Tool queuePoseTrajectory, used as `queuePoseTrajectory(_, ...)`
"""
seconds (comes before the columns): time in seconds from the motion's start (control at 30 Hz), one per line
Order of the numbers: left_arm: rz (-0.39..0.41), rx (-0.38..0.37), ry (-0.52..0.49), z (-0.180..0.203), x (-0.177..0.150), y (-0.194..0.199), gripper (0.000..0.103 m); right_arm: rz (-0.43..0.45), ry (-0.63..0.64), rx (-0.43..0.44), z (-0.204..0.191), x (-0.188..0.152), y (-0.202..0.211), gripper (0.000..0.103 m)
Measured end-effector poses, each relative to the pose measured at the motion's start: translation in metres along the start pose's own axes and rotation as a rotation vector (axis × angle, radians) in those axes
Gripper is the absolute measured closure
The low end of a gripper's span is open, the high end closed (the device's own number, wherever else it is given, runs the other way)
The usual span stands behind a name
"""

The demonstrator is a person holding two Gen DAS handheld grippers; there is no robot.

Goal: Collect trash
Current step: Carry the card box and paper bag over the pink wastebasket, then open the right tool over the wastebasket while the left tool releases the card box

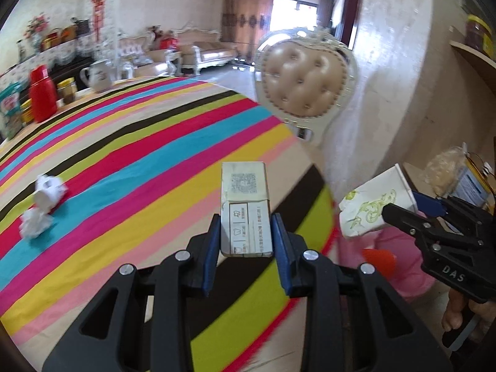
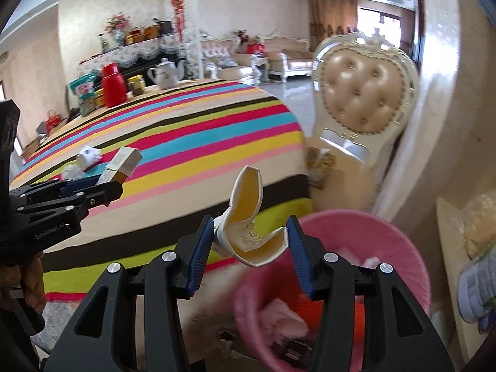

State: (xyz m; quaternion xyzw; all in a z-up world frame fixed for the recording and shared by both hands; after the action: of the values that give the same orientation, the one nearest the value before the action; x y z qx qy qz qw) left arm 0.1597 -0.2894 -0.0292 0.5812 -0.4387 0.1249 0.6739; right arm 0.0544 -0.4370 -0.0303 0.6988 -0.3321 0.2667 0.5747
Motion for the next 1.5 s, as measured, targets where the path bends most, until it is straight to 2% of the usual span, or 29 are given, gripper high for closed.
queuePoseTrajectory(0.5, -0.043, -0.188, -0.136, 0.113, 0.004, -0.020, 0.071, -0.031, -0.105, -0.144, 0.078, -0.026, 0.021, 0.056)
queuePoseTrajectory(0.93, -0.076, -0.296, -0.197, 0.163, -0.002, -0.024, 0.071, -0.054, -0.169, -0.232, 0.123, -0.041, 0.035, 0.054)
queuePoseTrajectory(0.97, -0.080, -0.312, -0.193, 0.166, -0.002, -0.024, 0.067, -0.054, -0.171, -0.235, 0.124, -0.041, 0.035, 0.054)
queuePoseTrajectory(1.0, -0.088, -0.327, -0.186, 0.168, -0.002, -0.025, 0.054, -0.056, -0.174, -0.240, 0.126, -0.041, 0.036, 0.052)
queuePoseTrajectory(1.07, -0.091, -0.338, -0.181, 0.169, -0.003, -0.026, 0.049, -0.063, -0.178, -0.246, 0.128, -0.043, 0.036, 0.050)
queuePoseTrajectory(1.13, -0.098, -0.330, -0.173, 0.168, -0.004, -0.029, 0.049, -0.063, -0.183, -0.255, 0.131, -0.044, 0.036, 0.046)
queuePoseTrajectory(1.3, -0.102, -0.313, -0.142, 0.153, -0.004, -0.032, 0.049, -0.065, -0.180, -0.258, 0.130, -0.044, 0.035, 0.045)
queuePoseTrajectory(1.5, -0.093, -0.280, -0.089, 0.122, -0.005, -0.029, 0.049, -0.053, -0.159, -0.242, 0.120, -0.040, 0.032, 0.034)
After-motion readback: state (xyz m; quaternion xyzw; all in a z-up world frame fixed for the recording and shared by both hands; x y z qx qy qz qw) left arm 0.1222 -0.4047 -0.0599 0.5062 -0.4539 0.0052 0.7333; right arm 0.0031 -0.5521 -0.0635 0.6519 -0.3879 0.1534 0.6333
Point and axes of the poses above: each gripper's, at about its wrist camera, not at the fingertips, and y roughly against the way its jaws point, z to its right, x to its top, the point moved 6 cm from there along -y, roughly the way its jaws point, and after that the axes turned 15 degrees about x, right-handed, at the moved point
